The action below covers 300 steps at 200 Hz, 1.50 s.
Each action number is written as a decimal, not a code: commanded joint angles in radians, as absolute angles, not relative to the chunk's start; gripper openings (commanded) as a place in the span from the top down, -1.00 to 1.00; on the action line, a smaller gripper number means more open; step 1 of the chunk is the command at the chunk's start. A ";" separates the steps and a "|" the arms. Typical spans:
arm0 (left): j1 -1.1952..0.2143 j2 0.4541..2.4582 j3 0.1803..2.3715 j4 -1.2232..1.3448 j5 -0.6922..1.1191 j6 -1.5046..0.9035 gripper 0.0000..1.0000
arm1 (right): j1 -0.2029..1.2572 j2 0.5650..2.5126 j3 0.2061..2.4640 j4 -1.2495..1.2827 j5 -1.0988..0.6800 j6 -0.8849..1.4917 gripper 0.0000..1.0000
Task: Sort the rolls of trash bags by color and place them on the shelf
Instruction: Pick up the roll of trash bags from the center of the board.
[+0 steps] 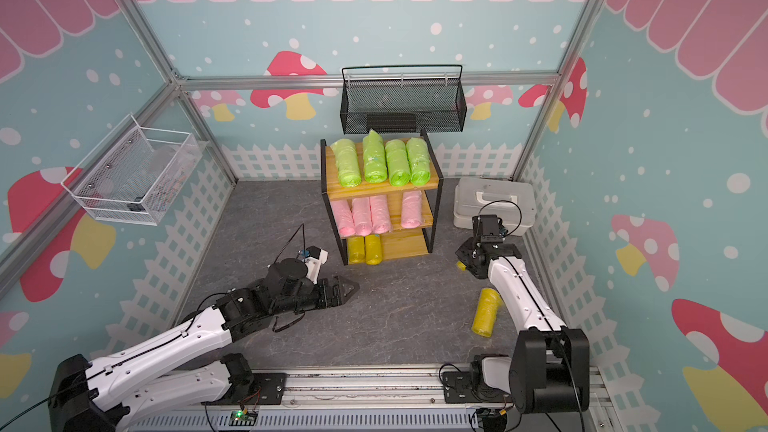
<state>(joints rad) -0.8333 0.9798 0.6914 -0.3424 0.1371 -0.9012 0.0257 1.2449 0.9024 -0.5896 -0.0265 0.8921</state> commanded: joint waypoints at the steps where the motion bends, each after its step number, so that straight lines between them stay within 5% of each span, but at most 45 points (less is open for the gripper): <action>1: -0.830 0.958 0.726 -0.332 0.165 -0.891 -0.98 | 0.023 1.166 0.937 -0.632 -0.224 0.705 1.00; 29: -0.830 0.931 0.712 -0.235 0.203 -0.920 -0.98 | 0.025 1.036 0.932 -0.653 -0.532 0.626 1.00; 126: -0.827 1.086 0.697 0.487 0.465 -1.103 -0.98 | 0.051 0.601 1.007 -0.927 -1.129 0.575 1.00; 154: -0.843 1.173 0.737 0.647 0.543 -1.148 -0.98 | 0.085 0.603 1.009 -0.933 -1.180 0.578 1.00; 300: -0.946 1.255 0.859 0.566 0.634 -1.032 -0.98 | 0.380 0.748 1.026 -0.819 -1.080 0.626 1.00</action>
<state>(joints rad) -0.9337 1.2381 0.8257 0.6018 0.6083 -1.0676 0.3565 0.7422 0.9955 -0.8780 -1.1019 0.6205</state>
